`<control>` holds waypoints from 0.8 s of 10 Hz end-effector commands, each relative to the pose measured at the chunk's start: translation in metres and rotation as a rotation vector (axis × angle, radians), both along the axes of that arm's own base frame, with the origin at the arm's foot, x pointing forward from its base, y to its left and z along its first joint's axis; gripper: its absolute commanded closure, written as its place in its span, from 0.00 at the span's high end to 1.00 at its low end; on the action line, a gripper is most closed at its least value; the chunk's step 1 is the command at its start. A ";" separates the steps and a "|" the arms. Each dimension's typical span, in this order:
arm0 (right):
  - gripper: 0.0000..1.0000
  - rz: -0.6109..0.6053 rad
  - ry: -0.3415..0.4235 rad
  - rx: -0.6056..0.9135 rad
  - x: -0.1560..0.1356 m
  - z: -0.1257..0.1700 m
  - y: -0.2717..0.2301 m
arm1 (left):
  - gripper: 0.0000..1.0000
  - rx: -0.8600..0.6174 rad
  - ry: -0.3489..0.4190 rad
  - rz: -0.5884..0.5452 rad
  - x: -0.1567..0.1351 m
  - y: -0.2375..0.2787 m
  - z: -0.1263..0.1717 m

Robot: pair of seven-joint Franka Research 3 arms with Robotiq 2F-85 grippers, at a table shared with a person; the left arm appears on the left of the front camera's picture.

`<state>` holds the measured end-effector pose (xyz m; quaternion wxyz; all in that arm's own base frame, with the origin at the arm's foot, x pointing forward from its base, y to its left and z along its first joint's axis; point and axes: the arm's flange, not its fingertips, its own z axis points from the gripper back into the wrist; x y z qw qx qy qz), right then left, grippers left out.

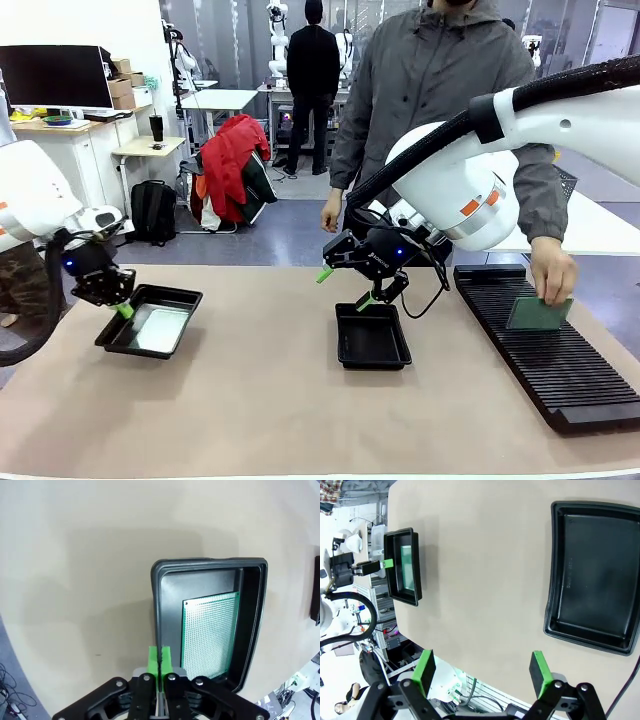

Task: Inspect and transfer BCBs to ESD trays.
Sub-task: Pick up the ESD tray and place it on the left side of the table.

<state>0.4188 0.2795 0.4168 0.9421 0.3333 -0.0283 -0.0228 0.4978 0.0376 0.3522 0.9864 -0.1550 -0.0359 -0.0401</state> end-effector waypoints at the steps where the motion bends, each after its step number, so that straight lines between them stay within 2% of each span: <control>1: 1.00 -0.005 0.006 -0.013 0.002 0.000 0.001 | 0.03 -0.065 -0.030 0.011 -0.010 0.022 -0.007; 4: 1.00 -0.005 0.006 -0.013 0.002 0.000 0.001 | 0.03 -0.098 -0.036 0.021 -0.019 0.049 -0.020; 8: 1.00 -0.005 0.006 -0.013 0.002 0.000 0.001 | 0.03 -0.112 -0.040 0.029 -0.019 0.060 -0.040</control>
